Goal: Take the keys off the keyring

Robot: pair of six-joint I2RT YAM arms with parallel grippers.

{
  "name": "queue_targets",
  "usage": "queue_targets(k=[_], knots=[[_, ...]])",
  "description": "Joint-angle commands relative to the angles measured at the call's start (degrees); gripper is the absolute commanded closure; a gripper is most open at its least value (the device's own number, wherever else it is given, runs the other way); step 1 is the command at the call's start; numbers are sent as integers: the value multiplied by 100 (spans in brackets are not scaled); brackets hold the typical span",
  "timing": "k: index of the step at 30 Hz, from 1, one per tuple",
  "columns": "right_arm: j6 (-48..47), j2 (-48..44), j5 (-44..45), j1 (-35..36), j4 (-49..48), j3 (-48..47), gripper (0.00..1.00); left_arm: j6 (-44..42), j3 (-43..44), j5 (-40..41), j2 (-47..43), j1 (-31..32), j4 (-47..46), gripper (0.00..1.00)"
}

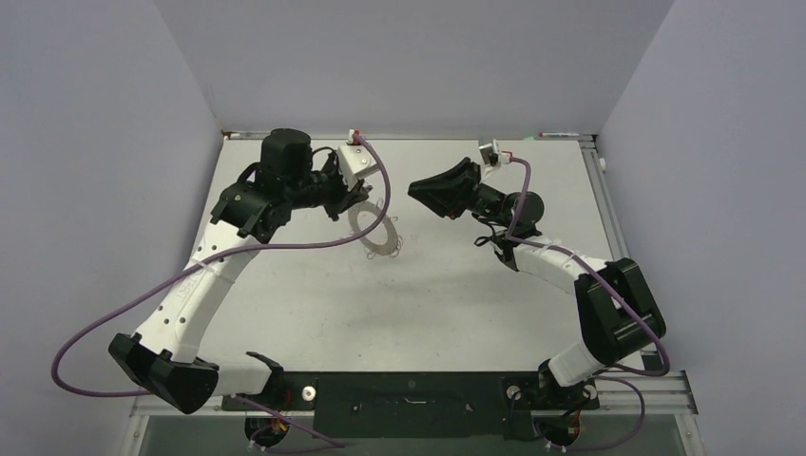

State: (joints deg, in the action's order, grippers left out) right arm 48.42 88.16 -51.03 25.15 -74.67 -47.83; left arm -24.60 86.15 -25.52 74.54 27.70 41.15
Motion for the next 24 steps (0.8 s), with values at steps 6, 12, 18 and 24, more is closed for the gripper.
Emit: queue_targets(k=[6, 12, 18, 24], knots=[[-1815, -625, -1358, -74, 1528, -617, 70, -1480, 508, -281, -38, -37, 736, 100], [-3199, -788, -1533, -84, 3492, -1040, 65, -1160, 394, -306, 21, -223, 777, 100], [-3769, -898, -1275, -115, 4675, -1084, 44, -581, 47, -90, 194, -916, 728, 100], [-4959, -736, -809, -111, 6265, -1377, 21, -189, -251, 544, 688, -1809, 918, 100]])
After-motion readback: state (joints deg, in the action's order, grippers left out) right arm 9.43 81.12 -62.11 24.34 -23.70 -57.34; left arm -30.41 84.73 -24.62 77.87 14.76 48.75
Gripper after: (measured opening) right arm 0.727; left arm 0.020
